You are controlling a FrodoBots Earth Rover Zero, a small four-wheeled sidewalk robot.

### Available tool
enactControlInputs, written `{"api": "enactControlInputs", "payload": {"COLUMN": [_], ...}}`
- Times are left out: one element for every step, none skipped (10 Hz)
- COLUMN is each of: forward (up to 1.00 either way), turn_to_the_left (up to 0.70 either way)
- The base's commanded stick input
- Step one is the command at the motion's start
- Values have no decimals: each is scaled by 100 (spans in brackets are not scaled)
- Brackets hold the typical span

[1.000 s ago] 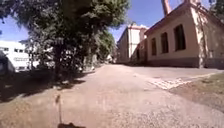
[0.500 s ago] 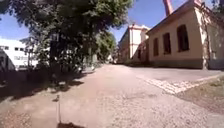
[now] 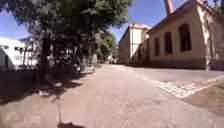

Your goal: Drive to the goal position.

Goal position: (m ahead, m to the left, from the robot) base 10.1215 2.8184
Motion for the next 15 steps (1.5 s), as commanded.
{"api": "enactControlInputs", "payload": {"forward": [60,60,60,60,60,60,60,60,60,60,60,60,60,60,60], "turn_to_the_left": [0,0,0,0,0,0,0,0,0,0,0,0,0,0,0]}}
